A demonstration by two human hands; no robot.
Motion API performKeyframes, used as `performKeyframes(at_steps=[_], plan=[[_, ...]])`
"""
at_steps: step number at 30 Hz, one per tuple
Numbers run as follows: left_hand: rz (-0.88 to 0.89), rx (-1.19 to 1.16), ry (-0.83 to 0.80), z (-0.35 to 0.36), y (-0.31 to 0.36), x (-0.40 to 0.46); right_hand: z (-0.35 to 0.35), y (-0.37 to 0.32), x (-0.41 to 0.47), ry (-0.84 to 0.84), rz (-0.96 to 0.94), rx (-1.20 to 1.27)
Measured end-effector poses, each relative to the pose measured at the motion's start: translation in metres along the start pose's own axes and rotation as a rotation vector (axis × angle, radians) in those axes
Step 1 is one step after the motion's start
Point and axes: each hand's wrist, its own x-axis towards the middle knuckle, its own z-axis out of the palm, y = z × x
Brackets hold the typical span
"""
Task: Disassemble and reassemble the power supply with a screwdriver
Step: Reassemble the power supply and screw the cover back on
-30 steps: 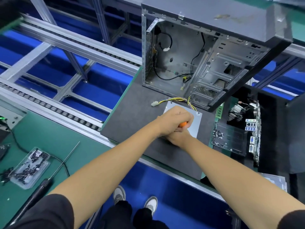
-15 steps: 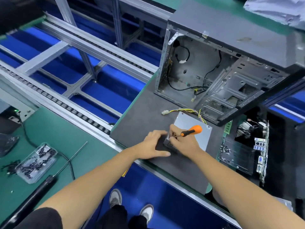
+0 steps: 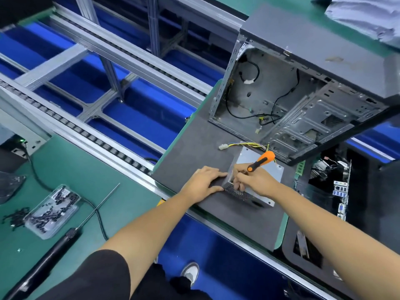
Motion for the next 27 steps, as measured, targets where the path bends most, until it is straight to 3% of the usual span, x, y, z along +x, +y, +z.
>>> performKeyframes(at_steps=[6, 13, 19, 22, 24, 27], plan=[[-0.031, -0.146, 0.047, 0.001, 0.008, -0.003, -0.002, -0.006, -0.006, 0.039, 0.031, -0.099], [0.063, -0.267, 0.35, 0.003, 0.036, 0.001, -0.001, -0.009, -0.012, 0.192, 0.068, -0.39], [0.04, -0.237, 0.339, -0.004, 0.043, -0.001, -0.002, -0.02, -0.02, 0.241, 0.057, -0.356], [0.025, -0.25, 0.309, -0.007, 0.042, -0.002, -0.011, -0.043, -0.029, 0.378, -0.051, -0.275], [0.013, -0.247, 0.3, -0.009, 0.044, -0.002, -0.021, -0.063, -0.031, 0.432, -0.076, -0.379], [0.003, -0.215, 0.285, -0.013, 0.045, -0.002, -0.033, -0.089, -0.031, 0.295, 0.009, -0.675]])
